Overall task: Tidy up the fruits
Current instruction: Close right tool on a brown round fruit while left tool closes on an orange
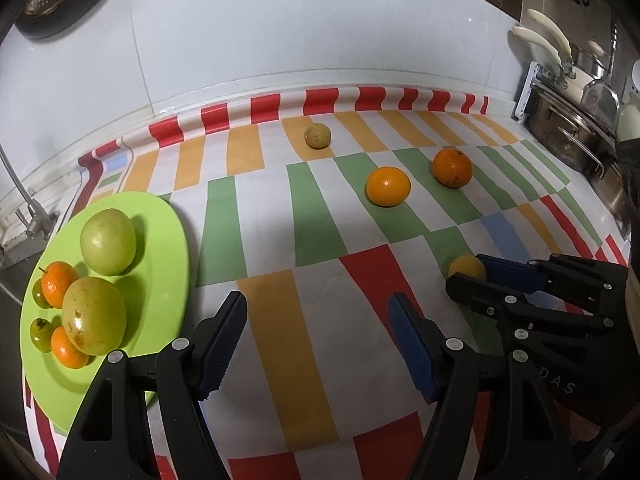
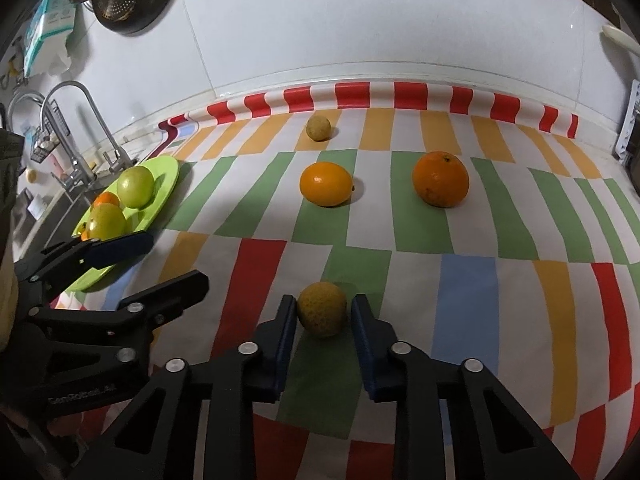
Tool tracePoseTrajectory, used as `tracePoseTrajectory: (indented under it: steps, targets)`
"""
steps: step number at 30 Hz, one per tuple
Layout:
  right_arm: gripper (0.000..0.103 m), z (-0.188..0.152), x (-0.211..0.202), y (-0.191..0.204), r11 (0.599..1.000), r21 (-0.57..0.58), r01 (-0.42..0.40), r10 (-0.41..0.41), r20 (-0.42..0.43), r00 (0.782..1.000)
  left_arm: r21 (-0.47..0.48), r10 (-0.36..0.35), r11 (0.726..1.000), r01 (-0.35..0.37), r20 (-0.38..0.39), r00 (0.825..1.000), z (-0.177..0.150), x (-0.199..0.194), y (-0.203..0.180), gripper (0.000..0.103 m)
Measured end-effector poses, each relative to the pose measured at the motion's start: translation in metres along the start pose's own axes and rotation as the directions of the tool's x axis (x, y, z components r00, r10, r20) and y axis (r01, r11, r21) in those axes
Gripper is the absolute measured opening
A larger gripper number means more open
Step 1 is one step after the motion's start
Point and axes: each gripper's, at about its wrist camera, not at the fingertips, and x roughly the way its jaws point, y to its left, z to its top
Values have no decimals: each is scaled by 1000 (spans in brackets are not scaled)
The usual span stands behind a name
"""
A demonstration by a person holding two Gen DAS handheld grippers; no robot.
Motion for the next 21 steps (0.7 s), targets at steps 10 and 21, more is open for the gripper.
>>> tracePoseTrajectory:
  steps: [10,21]
  targets:
    - [27,15,-11,-20,999,30,41,-43,58,997,42,-46,998,45,36,998,24,12,-13,72]
    - [27,26,-12,-50,991,84,107,-116,110,987,115,-107,988,101,39,994,58,46,-36,71]
